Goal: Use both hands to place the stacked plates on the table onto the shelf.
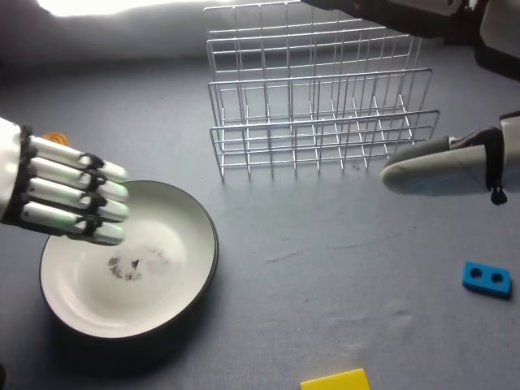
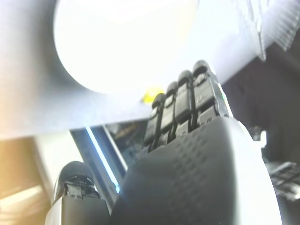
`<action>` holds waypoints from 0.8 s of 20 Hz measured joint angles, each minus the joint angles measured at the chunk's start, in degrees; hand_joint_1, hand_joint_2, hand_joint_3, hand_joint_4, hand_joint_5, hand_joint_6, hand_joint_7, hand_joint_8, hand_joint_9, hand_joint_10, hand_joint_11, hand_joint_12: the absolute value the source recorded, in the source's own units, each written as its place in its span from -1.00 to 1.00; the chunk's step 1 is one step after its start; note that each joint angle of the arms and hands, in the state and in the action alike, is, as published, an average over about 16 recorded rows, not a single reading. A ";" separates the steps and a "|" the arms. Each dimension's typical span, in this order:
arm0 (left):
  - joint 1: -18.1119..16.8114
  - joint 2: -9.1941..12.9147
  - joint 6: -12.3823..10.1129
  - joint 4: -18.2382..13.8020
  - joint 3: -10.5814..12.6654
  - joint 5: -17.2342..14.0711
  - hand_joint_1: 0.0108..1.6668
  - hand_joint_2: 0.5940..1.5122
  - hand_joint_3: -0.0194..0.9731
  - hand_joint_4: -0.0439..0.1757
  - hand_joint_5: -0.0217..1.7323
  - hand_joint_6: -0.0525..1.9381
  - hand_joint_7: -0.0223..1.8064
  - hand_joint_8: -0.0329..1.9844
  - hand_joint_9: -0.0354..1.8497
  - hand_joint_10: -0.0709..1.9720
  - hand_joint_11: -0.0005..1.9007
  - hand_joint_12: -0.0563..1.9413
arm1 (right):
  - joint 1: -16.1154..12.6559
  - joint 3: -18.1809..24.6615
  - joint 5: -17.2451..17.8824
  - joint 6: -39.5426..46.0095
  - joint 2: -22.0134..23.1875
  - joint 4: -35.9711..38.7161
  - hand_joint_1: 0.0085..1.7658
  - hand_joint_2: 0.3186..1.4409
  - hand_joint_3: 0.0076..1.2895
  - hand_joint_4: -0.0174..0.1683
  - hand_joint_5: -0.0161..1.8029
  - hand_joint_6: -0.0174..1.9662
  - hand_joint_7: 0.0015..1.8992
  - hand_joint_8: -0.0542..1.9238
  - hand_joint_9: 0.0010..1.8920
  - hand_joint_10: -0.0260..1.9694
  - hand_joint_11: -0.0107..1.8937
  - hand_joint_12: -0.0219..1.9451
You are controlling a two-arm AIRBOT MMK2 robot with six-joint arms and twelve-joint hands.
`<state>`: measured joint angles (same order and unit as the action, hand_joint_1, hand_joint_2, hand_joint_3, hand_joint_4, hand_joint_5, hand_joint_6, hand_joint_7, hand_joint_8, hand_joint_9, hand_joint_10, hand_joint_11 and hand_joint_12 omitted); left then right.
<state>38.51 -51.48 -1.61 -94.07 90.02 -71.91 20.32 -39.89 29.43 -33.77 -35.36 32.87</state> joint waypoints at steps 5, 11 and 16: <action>5.13 -2.02 1.21 1.17 4.66 -0.94 -0.99 -0.08 -0.89 -0.57 -0.95 -0.93 -0.96 -0.97 -0.95 -0.93 -0.98 -0.94 | -0.44 -1.73 -2.80 9.04 -1.85 7.96 -0.86 0.36 -0.98 -0.79 -0.97 -0.96 -0.98 -0.97 -0.99 -1.00 -0.97 -0.97; 9.99 -3.51 2.54 2.62 6.88 -1.09 -0.99 -0.08 -0.90 -0.58 -0.95 -0.93 -0.96 -0.97 -0.95 -0.92 -0.98 -0.94 | -0.45 -4.70 -6.35 19.01 -5.79 18.35 -0.84 0.37 -0.98 -0.79 -0.97 -0.96 -0.98 -0.97 -0.99 -1.00 -0.97 -0.97; 12.08 -4.96 3.01 3.55 8.52 -0.44 -0.99 -0.07 -0.90 -0.58 -0.95 -0.93 -0.96 -0.97 -0.94 -0.92 -0.98 -0.94 | 0.51 -7.01 -9.59 20.23 -10.11 21.92 -0.84 0.39 -0.98 -0.78 -0.97 -0.96 -0.98 -0.97 -0.98 -1.00 -0.97 -0.97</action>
<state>50.59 -56.44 1.40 -90.52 98.54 -72.36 20.83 -46.90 19.84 -13.54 -45.47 54.79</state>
